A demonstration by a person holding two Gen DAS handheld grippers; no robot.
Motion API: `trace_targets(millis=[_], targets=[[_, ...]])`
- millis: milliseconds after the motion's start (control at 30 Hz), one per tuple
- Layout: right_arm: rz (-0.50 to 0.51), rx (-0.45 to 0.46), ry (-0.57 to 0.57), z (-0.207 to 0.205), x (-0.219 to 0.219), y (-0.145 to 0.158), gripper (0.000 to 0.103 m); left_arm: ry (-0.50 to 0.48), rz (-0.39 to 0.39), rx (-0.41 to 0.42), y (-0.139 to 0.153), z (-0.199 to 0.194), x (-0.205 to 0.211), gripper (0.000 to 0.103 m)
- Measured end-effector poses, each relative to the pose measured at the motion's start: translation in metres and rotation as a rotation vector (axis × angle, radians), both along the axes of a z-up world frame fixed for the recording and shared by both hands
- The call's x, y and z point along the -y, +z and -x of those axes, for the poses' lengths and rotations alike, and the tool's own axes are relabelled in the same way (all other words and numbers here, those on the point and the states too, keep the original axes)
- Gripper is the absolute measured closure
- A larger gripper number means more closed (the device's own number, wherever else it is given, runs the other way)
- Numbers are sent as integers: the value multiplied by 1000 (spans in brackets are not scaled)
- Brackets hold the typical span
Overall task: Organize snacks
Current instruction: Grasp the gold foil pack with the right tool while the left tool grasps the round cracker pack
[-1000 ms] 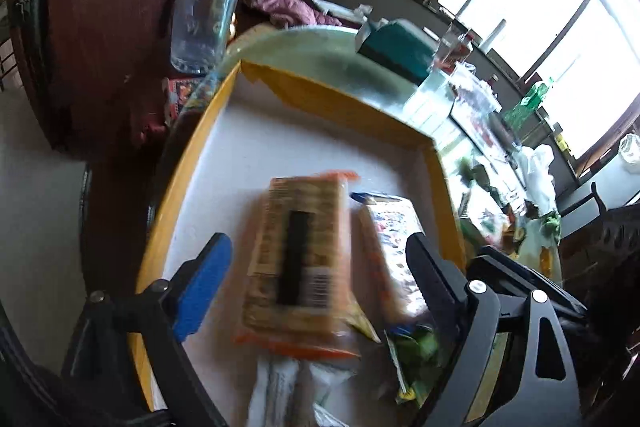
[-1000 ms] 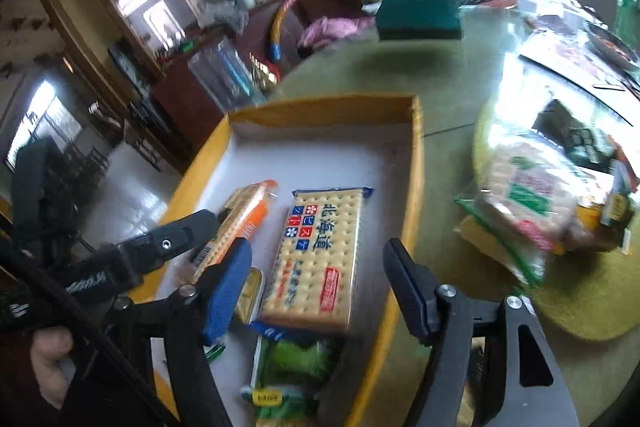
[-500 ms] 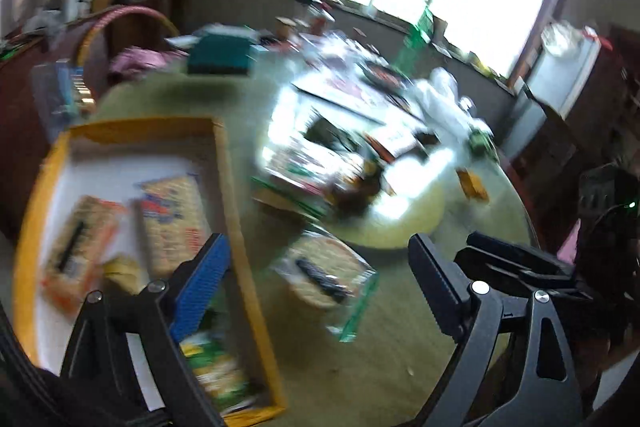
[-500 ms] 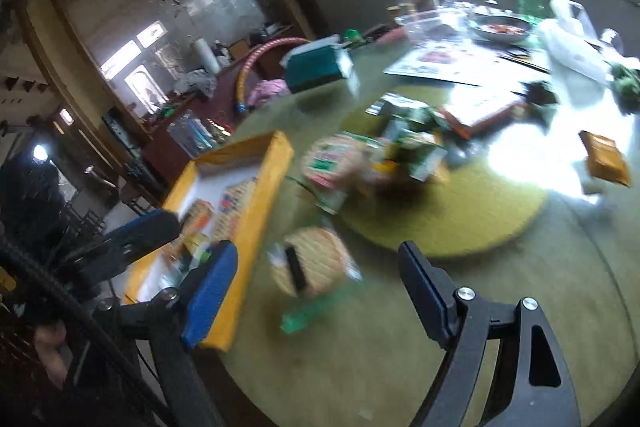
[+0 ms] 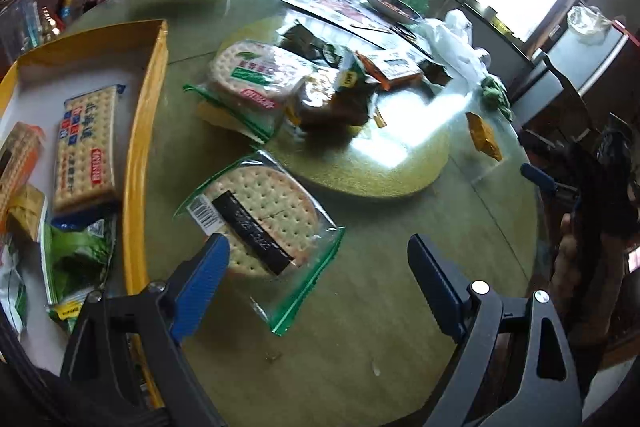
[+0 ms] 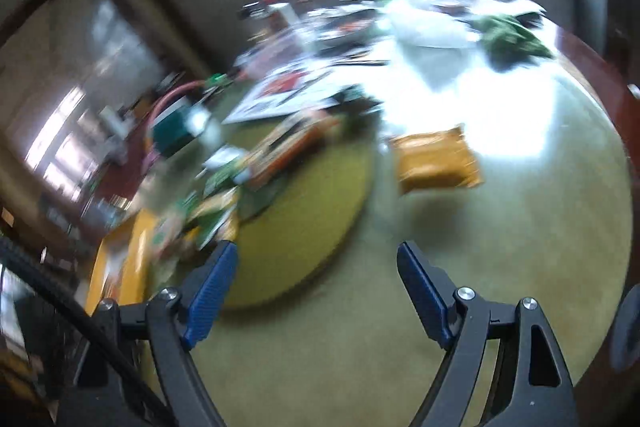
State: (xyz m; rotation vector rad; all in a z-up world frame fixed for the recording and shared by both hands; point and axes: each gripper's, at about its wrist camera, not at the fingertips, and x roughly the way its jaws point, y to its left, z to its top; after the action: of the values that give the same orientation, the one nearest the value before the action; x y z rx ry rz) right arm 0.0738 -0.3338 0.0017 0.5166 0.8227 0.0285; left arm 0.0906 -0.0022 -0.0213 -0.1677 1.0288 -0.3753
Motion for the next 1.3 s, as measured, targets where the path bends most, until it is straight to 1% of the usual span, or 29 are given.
trace_targets(millis=[33, 67, 167, 300, 333, 367, 467, 533, 567, 600, 700, 733, 833, 900, 933, 1000, 1133, 1233, 1300], targets=[[9, -16, -48, -7, 12, -2, 21, 5, 1, -3, -2, 0, 0, 13], [19, -27, -72, -14, 20, -3, 21, 9, 6, -9, -3, 0, -1, 13], [52, -58, -103, -40, 37, -6, 21, 12, 11, -8, -5, 0, -1, 13], [92, -118, -99, -76, 49, -18, 21, 11, 6, -8, -5, 0, -3, 13], [123, -134, -85, -86, 48, -22, 21, 15, 7, -8, -6, 0, -4, 13], [143, -151, -85, -91, 47, -25, 21, 20, 8, -9, -6, 0, -6, 13], [156, -197, -66, -98, 44, -39, 22, 30, 14, -15, -7, 0, -10, 13], [194, -209, -77, -95, 40, -42, 24, 34, 14, -14, -7, -1, -11, 13], [201, -206, -79, -93, 38, -41, 31, 34, 13, -17, -8, -1, -10, 13], [203, -204, -87, -90, 36, -40, 40, 36, 13, -21, -8, -2, -10, 13], [194, -203, -80, -84, 32, -38, 41, 49, 16, -37, -11, -6, -10, 13], [207, -204, -75, -84, 28, -39, 41, 60, 19, -43, -12, -8, -11, 13], [218, -195, -38, -76, 15, -40, 41, 73, 1, -53, -14, -14, -8, 12], [232, -187, -5, -65, -1, -39, 41, 87, -6, -72, -14, -15, -6, 12], [232, -181, 14, -59, -9, -40, 41, 79, -13, -70, -14, -16, -1, 12], [236, -168, 55, -44, -26, -40, 41, 75, -68, -64, -16, -21, 7, 12], [193, -140, 100, -18, -48, -41, 41, 95, -70, -85, -16, -27, 11, 11], [206, -125, 116, -1, -63, -42, 41, 111, -117, -76, -18, -39, 17, 11], [195, -113, 118, 10, -70, -42, 41, 119, -142, -66, -19, -49, 22, 11]])
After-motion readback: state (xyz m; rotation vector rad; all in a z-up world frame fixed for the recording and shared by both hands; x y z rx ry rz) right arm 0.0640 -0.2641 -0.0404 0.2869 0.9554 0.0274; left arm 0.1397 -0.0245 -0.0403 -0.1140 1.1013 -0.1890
